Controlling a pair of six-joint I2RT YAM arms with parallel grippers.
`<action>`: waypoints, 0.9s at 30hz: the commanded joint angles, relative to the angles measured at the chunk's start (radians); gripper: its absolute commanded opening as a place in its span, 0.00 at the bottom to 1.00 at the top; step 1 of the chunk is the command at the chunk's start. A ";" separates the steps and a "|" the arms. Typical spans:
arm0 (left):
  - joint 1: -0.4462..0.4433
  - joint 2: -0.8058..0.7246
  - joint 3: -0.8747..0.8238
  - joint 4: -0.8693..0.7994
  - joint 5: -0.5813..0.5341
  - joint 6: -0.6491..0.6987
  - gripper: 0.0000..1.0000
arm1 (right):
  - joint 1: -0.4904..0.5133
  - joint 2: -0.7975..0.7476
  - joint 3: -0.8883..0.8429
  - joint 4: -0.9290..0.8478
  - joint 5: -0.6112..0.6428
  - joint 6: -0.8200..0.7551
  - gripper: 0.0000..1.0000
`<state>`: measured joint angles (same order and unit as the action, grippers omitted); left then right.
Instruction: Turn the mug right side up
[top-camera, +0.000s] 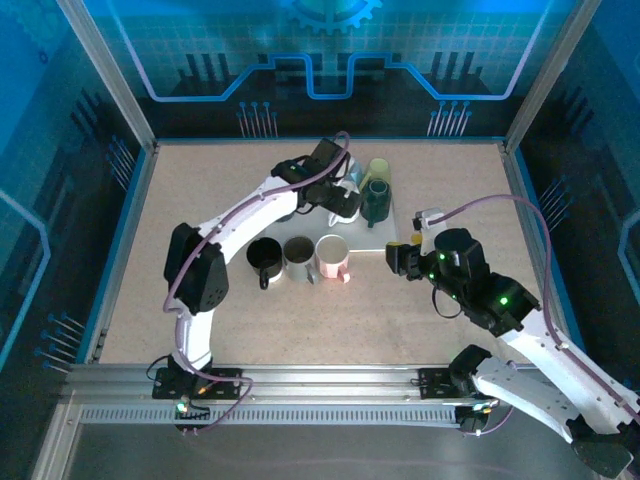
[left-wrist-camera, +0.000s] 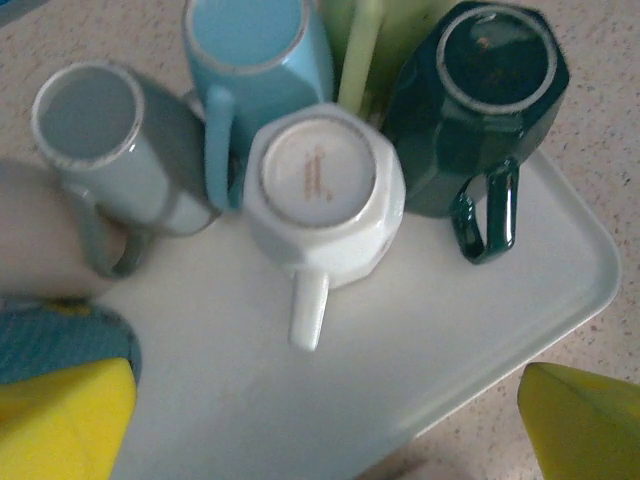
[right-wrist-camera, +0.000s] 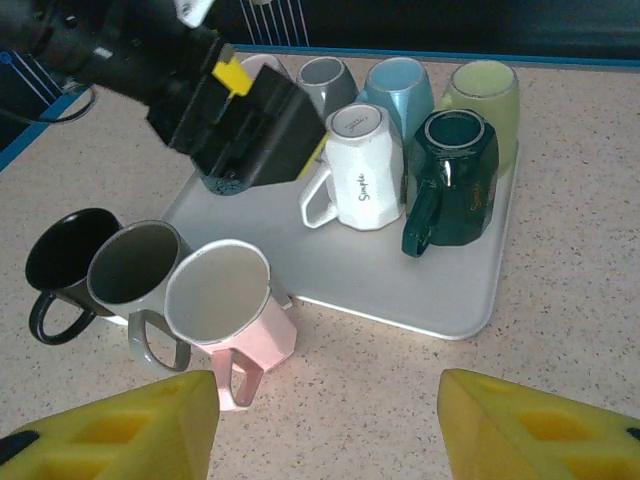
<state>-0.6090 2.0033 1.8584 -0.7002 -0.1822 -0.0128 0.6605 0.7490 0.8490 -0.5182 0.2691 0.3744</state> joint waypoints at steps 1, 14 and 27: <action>0.015 0.064 0.085 0.003 0.069 0.046 0.99 | -0.013 -0.025 0.012 0.048 -0.041 -0.040 0.61; 0.075 0.279 0.277 -0.024 0.115 0.017 0.99 | -0.020 -0.046 -0.067 0.103 -0.065 -0.025 0.65; 0.076 0.387 0.315 -0.013 0.130 0.022 0.97 | -0.022 0.021 -0.098 0.177 -0.115 0.005 0.65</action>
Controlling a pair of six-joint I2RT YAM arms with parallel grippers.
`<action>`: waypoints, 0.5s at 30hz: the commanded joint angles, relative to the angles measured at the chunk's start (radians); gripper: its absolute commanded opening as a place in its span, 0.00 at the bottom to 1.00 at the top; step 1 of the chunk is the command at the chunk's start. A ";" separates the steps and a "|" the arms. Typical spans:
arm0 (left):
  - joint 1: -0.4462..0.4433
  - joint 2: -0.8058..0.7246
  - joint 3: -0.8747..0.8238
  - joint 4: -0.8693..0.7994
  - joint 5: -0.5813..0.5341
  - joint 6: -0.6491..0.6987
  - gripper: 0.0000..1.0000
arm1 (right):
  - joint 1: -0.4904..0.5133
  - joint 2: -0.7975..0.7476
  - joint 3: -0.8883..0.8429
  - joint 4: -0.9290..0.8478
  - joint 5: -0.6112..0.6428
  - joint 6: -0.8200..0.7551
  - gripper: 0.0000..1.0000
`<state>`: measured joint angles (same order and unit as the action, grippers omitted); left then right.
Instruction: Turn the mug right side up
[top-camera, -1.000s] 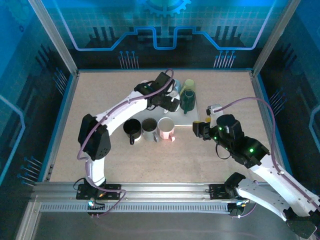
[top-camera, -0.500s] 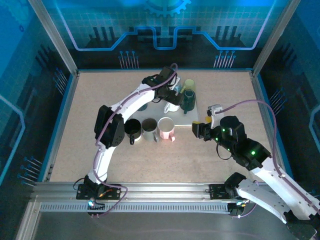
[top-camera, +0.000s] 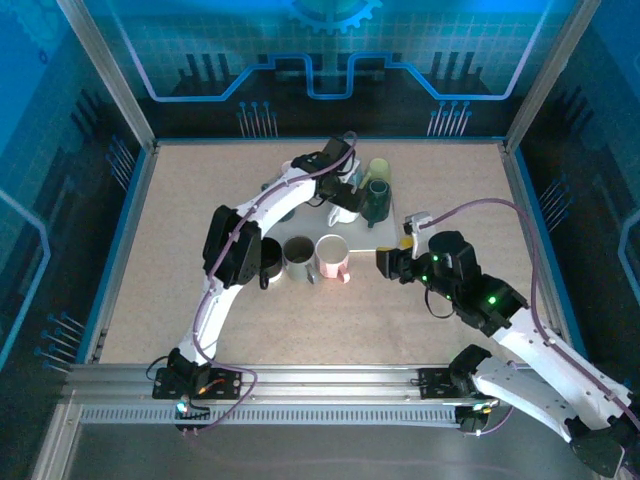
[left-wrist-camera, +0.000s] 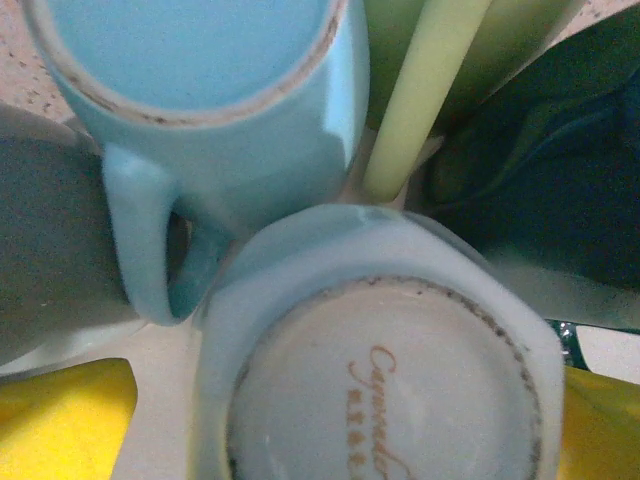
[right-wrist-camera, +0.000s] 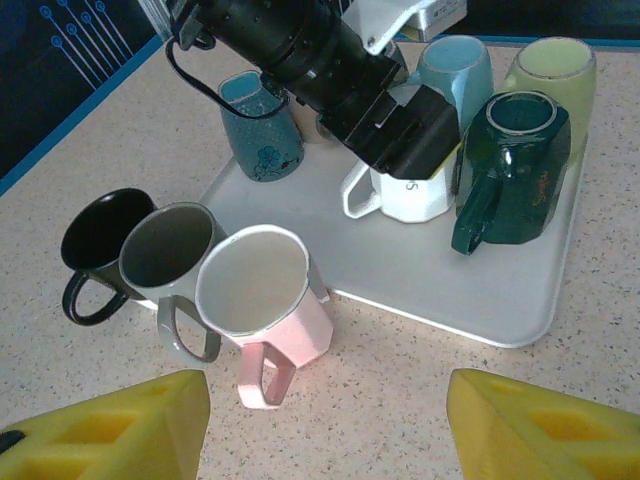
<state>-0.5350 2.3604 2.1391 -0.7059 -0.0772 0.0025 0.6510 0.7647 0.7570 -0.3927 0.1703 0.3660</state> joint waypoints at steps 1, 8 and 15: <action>0.002 0.035 0.037 -0.010 0.025 0.006 0.95 | -0.013 0.008 -0.007 0.051 -0.015 0.015 0.65; 0.002 0.029 0.025 -0.005 -0.011 0.004 0.74 | -0.013 -0.009 -0.018 0.053 -0.012 0.025 0.65; 0.001 -0.088 -0.066 0.024 -0.058 -0.017 0.58 | -0.011 -0.026 -0.030 0.043 -0.017 0.050 0.63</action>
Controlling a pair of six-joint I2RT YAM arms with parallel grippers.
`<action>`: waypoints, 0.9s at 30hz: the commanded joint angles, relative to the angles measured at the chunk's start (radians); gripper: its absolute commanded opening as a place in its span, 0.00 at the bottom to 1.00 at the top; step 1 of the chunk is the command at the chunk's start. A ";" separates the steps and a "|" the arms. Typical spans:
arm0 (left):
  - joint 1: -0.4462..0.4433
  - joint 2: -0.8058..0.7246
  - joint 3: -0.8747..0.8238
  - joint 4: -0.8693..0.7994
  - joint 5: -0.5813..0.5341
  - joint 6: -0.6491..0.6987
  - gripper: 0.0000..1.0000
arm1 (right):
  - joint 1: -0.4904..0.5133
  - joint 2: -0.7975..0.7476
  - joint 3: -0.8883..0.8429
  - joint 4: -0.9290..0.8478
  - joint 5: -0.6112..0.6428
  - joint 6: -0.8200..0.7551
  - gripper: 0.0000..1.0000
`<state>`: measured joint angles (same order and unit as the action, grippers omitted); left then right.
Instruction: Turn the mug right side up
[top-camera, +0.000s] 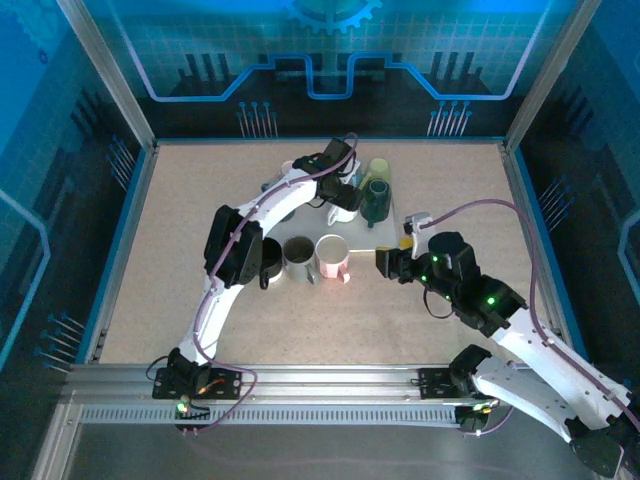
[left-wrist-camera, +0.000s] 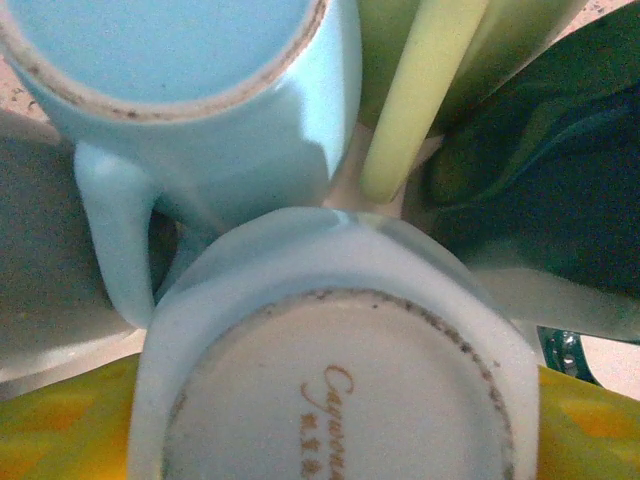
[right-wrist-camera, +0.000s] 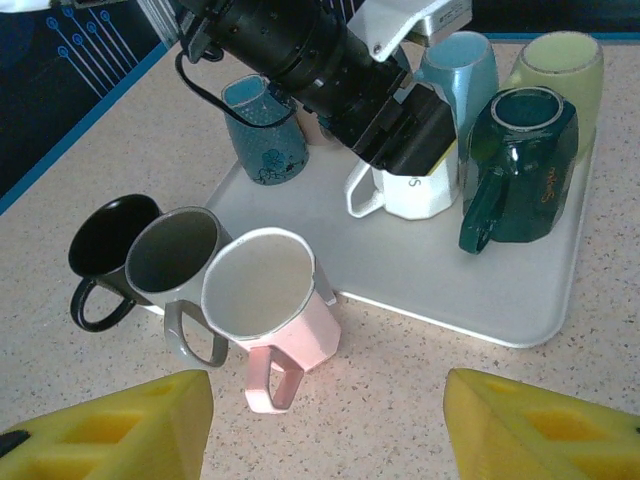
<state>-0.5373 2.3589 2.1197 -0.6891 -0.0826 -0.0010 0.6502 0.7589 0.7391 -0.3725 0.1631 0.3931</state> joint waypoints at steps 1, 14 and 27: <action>0.004 -0.114 -0.067 0.018 -0.052 -0.017 0.57 | -0.010 -0.025 -0.012 0.021 -0.012 0.025 0.63; 0.004 -0.607 -0.345 0.233 -0.003 -0.130 0.56 | -0.003 -0.111 -0.019 -0.015 0.021 0.083 0.61; 0.013 -1.138 -0.925 0.864 0.242 -0.582 0.58 | -0.019 0.036 0.004 0.329 -0.354 0.290 0.64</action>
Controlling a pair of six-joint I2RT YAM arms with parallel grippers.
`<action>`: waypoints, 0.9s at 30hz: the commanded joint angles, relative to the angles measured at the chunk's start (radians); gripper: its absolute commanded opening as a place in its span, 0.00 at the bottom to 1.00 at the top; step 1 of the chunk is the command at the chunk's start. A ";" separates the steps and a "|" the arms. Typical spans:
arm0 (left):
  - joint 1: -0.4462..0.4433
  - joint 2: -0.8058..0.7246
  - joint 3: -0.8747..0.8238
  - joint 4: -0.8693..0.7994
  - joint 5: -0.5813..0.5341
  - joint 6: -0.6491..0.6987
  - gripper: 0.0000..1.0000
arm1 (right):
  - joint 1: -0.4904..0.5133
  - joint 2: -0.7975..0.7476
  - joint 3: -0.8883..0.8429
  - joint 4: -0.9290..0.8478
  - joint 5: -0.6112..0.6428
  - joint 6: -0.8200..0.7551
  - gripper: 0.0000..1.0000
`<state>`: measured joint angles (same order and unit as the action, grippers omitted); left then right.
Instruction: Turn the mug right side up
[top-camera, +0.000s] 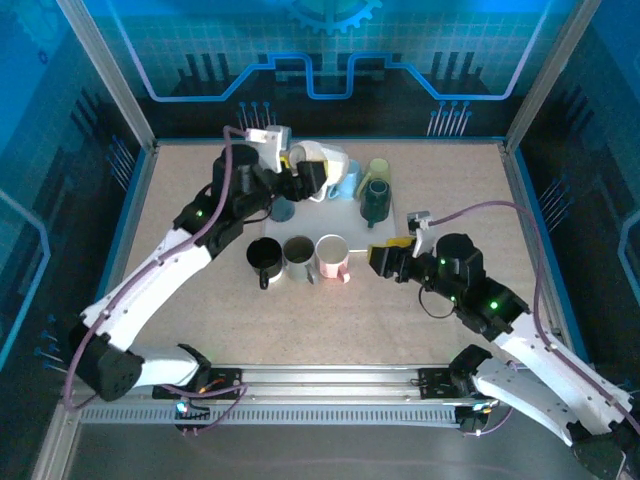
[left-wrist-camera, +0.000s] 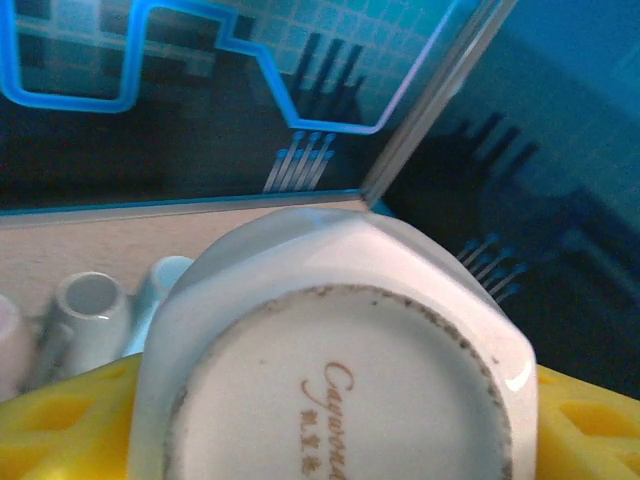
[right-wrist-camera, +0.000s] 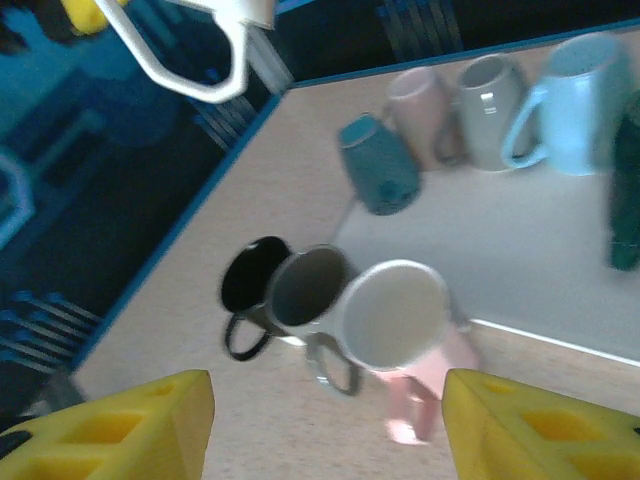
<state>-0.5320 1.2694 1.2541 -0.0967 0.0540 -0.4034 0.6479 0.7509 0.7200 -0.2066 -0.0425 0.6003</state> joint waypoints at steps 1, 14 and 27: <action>0.009 -0.071 -0.087 0.306 0.132 -0.221 0.58 | -0.024 0.073 0.028 0.205 -0.192 0.111 0.65; 0.008 -0.259 -0.291 0.554 0.312 -0.456 0.58 | -0.104 0.298 -0.103 1.011 -0.453 0.480 0.74; -0.001 -0.278 -0.353 0.617 0.322 -0.504 0.59 | -0.069 0.407 -0.076 1.254 -0.531 0.575 0.65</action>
<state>-0.5274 1.0142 0.8982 0.3771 0.3588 -0.8909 0.5705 1.1526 0.6209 0.9493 -0.5602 1.1530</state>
